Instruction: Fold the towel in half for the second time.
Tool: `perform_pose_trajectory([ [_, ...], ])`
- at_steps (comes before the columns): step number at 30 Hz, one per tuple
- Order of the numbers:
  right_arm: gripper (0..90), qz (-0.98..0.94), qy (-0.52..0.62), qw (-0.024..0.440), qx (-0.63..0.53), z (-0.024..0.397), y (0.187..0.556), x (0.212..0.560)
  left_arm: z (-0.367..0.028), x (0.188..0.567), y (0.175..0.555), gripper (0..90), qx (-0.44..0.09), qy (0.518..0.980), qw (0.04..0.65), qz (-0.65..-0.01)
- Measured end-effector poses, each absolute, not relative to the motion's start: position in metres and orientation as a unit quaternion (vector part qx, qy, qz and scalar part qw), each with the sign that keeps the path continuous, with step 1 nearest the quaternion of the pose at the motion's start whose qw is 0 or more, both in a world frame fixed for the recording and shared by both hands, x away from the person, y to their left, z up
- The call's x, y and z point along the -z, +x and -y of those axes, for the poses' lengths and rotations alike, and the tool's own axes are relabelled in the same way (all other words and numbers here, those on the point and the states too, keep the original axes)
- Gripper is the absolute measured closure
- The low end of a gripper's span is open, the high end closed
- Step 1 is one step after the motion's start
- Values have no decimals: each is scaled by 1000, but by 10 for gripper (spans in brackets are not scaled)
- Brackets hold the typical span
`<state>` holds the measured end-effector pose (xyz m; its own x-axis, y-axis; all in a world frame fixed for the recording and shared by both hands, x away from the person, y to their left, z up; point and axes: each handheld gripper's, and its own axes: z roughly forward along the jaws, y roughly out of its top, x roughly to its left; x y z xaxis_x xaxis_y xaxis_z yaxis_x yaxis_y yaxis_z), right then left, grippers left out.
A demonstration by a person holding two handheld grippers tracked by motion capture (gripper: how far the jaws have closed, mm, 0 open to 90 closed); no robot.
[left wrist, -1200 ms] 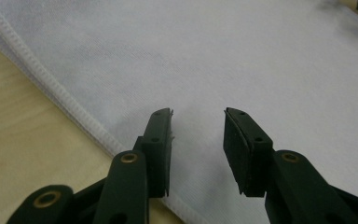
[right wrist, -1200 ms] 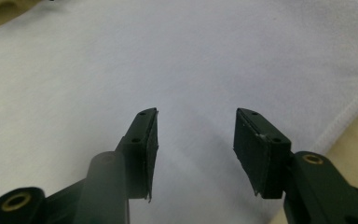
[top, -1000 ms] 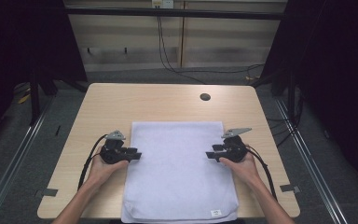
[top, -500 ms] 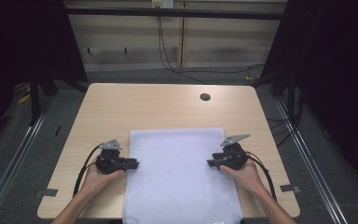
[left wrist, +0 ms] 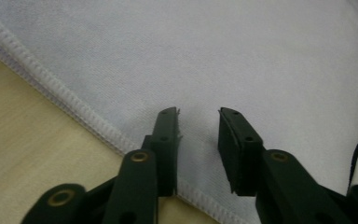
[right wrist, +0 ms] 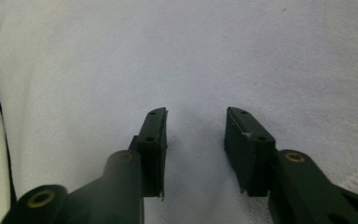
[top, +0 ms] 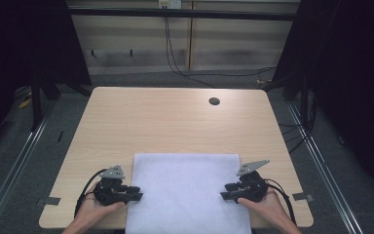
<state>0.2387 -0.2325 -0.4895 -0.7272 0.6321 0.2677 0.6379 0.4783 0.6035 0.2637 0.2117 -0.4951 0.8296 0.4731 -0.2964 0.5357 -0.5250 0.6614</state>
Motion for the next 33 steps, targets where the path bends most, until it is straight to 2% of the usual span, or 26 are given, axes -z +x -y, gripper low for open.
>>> perform_pose_trajectory([
  [3, 537, 853, -371, -15, 367, 239, 241, 483, -210, 493, 270, 636, 43, 872, 393, -288],
  [5, 532, 840, -379, -41, 386, 248, 250, 478, -208, 487, 281, 602, 18, 870, 400, -288],
  [13, 541, 805, -425, -104, 402, 279, 305, 470, -211, 477, 329, 588, -31, 844, 430, -319],
  [17, 539, 806, -429, -92, 398, 282, 333, 480, -221, 481, 357, 582, -25, 823, 443, -355],
  [19, 534, 808, -430, -80, 395, 282, 339, 486, -221, 484, 366, 546, -37, 828, 427, -361],
  [21, 530, 812, -427, -73, 392, 281, 341, 490, -224, 487, 373, 505, -42, 815, 438, -377],
  [24, 530, 820, -429, -69, 372, 278, 343, 497, -225, 494, 379, 420, -33, 819, 425, -384],
  [28, 554, 824, -427, -68, 367, 274, 341, 500, -218, 501, 378, 406, -32, 836, 403, -372],
  [31, 658, 824, -429, -70, 363, 275, 338, 499, -217, 502, 378, 416, -35, 838, 403, -367],
  [33, 707, 820, -431, -59, 371, 277, 335, 500, -215, 502, 378, 455, -32, 842, 404, -357],
])
